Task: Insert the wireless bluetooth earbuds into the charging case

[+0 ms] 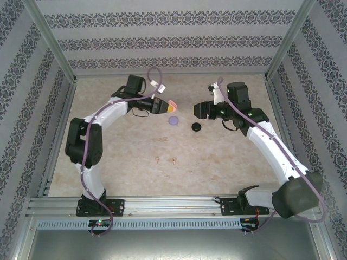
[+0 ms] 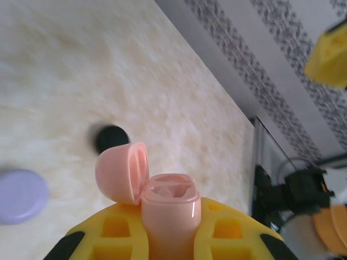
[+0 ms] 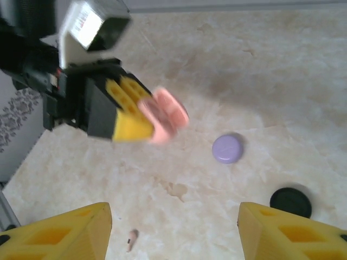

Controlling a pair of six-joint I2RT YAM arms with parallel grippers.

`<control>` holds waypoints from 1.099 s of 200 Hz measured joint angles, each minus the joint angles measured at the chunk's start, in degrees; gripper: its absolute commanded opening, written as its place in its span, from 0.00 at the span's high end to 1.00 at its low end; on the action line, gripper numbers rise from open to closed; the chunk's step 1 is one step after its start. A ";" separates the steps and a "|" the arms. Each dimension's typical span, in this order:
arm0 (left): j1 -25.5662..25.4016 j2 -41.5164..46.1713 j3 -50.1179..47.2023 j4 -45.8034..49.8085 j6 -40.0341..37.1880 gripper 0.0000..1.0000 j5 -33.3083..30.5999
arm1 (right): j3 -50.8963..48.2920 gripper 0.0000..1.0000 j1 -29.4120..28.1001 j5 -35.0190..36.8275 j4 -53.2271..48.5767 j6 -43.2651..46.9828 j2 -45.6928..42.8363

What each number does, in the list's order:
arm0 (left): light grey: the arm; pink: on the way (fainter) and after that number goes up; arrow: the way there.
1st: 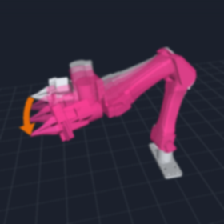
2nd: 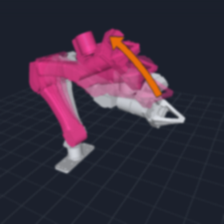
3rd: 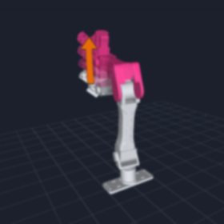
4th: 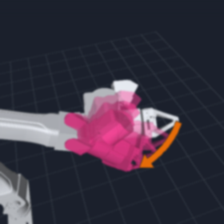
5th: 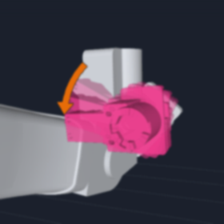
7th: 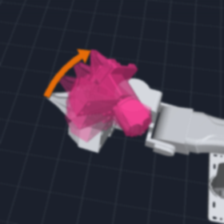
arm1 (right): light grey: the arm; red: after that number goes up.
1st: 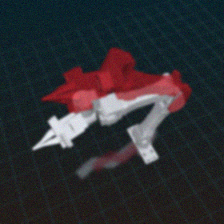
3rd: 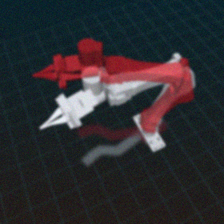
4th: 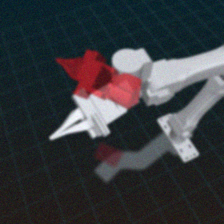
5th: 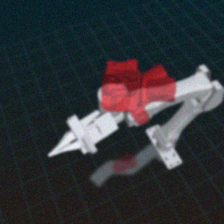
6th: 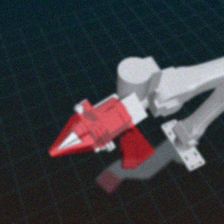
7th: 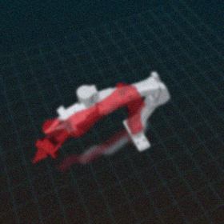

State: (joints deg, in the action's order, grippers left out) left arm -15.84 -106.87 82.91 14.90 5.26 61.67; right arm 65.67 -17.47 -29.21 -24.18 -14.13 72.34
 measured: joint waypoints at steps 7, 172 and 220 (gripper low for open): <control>0.79 2.03 -1.75 -3.17 1.55 1.00 -1.11 | -1.09 0.37 -0.31 0.55 0.00 -1.36 -0.72; 1.57 33.44 -34.16 -42.86 6.47 1.00 -32.28 | 3.98 0.41 -32.70 23.76 -5.62 -23.61 26.45; 1.60 38.38 -40.19 -50.25 6.45 1.00 -46.73 | 10.80 0.45 -35.74 26.45 -9.16 -26.71 34.73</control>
State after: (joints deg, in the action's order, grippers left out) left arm -14.24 -68.49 42.72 -35.35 11.70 14.94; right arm 76.47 -53.21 -2.76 -33.34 -40.84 107.07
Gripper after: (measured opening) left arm 0.147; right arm 0.560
